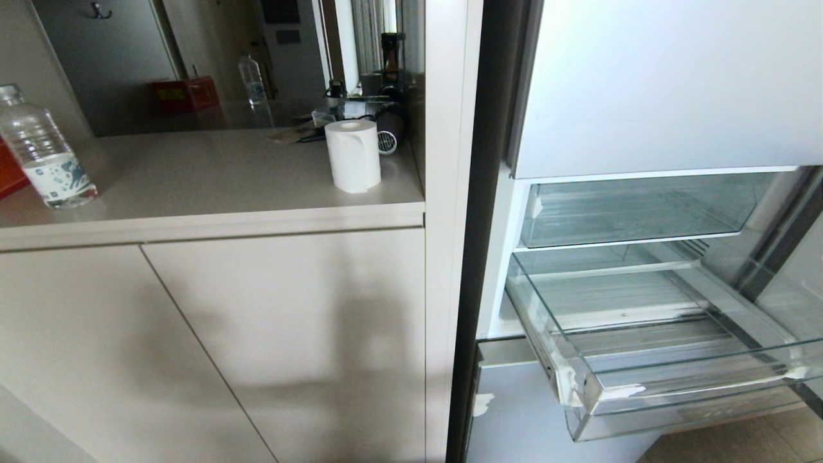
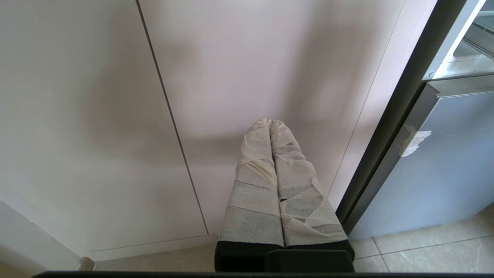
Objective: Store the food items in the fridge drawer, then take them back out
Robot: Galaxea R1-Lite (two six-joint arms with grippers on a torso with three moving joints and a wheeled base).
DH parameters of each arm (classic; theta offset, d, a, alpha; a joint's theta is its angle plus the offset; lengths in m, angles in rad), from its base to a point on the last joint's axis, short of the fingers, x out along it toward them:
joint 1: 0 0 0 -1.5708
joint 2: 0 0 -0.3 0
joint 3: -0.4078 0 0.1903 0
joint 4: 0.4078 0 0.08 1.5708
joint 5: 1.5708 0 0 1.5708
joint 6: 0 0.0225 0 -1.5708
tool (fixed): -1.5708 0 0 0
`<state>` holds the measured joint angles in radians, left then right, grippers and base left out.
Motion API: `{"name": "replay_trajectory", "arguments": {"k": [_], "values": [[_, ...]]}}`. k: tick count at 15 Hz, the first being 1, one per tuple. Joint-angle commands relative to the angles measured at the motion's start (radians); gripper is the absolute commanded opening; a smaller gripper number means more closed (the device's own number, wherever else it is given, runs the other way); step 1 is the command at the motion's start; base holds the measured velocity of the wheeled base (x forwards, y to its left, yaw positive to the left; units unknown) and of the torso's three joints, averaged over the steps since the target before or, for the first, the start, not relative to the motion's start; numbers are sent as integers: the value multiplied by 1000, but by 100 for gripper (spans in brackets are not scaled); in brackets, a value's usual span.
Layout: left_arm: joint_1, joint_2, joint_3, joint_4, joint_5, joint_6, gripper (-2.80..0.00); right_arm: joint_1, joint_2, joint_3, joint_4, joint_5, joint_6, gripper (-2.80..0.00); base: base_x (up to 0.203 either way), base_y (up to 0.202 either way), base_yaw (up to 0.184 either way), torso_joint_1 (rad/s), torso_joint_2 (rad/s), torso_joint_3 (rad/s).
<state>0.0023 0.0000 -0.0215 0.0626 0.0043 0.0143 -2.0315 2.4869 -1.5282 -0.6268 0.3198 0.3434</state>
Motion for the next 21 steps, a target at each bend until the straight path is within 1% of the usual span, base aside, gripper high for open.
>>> {"name": "replay_trajectory", "arguments": {"k": [1,4,5,6,7,8,10,12,14,15,16,17,19,20,21], "values": [[1,2,0,0,0,0,-280,-1,-30,14,-3,7,-1,0,0,0,0,0,0,0],[1,2,0,0,0,0,-280,-3,-119,15,-1,15,18,0,0,0,0,0,0,0],[1,2,0,0,0,0,-280,-9,-172,12,0,20,40,0,0,0,0,0,0,0],[1,2,0,0,0,1,-280,-21,-238,8,1,35,77,-280,0,0,0,0,0,0],[1,2,0,0,0,0,-280,-31,-294,5,2,50,115,-280,0,0,0,0,0,0],[1,2,0,0,0,0,-280,-43,-362,4,2,63,170,-280,0,0,0,0,0,0],[1,2,0,0,0,0,-280,-72,-506,5,2,74,304,-280,0,0,0,0,0,0],[1,2,0,0,0,0,-280,-111,-662,7,2,84,454,-280,0,0,0,0,0,0],[0,2,0,0,0,0,-280,-124,-813,14,2,104,560,-280,0,0,0,0,0,0],[1,2,0,0,0,0,-280,-111,-898,26,2,132,606,-280,0,0,0,0,0,0],[1,2,0,0,0,0,-280,-65,-986,50,2,170,636,-280,0,0,0,0,0,0],[1,2,0,0,0,1,-280,5,-1063,79,2,208,653,-280,0,0,0,0,0,0],[1,2,0,0,0,0,-280,237,-1231,185,5,309,664,-280,0,0,0,0,0,0],[1,2,0,0,0,0,-280,323,-1319,264,13,387,652,-280,0,0,0,0,0,0],[1,2,0,0,0,0,-280,404,-1423,373,34,482,626,-280,0,0,0,0,0,0]]}}
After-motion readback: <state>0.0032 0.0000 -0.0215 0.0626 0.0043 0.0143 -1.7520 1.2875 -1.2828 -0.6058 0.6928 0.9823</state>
